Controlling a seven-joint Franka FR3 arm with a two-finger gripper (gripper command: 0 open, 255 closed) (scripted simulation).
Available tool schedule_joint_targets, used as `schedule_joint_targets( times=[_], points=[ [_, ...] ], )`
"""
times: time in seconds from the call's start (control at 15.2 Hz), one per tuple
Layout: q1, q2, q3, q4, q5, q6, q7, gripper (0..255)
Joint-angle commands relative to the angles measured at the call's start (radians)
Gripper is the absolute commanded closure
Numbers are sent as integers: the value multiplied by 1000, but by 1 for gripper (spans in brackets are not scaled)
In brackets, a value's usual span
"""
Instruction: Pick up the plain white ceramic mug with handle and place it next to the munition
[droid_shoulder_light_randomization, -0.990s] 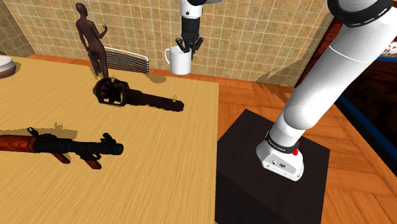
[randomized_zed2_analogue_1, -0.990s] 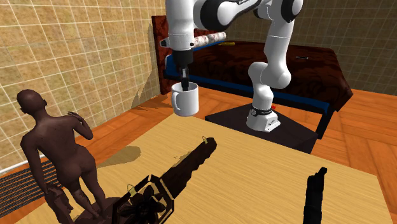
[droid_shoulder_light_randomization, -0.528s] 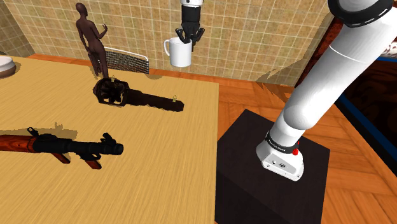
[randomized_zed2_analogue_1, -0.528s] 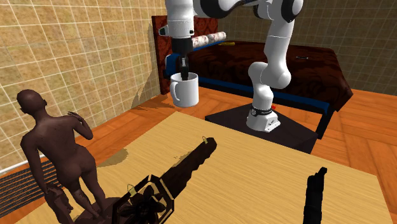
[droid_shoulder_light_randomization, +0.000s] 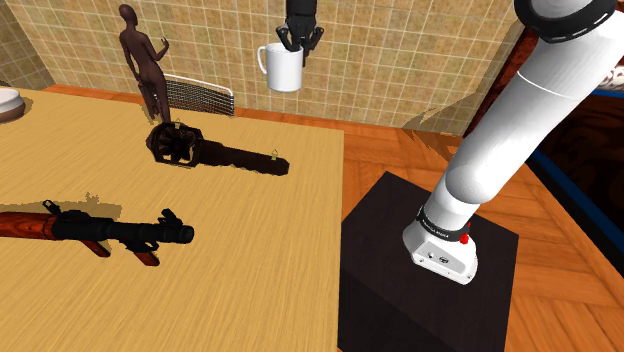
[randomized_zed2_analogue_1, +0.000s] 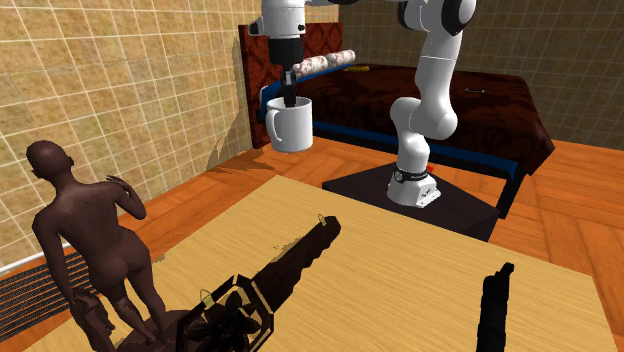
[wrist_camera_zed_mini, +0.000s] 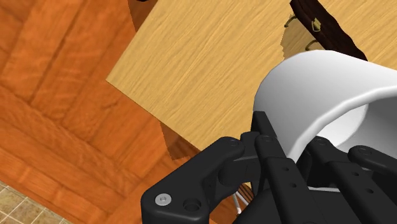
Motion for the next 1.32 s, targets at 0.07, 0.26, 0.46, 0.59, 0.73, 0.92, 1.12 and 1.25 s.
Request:
schedule_joint_targets(
  times=[0.07, 0.26, 0.46, 0.59, 0.73, 0.92, 1.12, 1.25],
  points=[
    [1, 10, 1, 54, -1, -44, 3, 255],
    [1, 17, 1, 91, -1, -74, 4, 255],
    [33, 25, 41, 100, 3, -73, 77, 255],
    [56, 36, 68, 113, 5, -73, 126, 255],
    [78, 51, 94, 130, 6, -74, 175, 255],
    [113, 82, 133, 166, 3, -77, 249, 255],
    [150, 123, 172, 214, -4, -83, 324, 255],
    [175, 156, 197, 253, -13, -88, 375, 255]
  ],
)
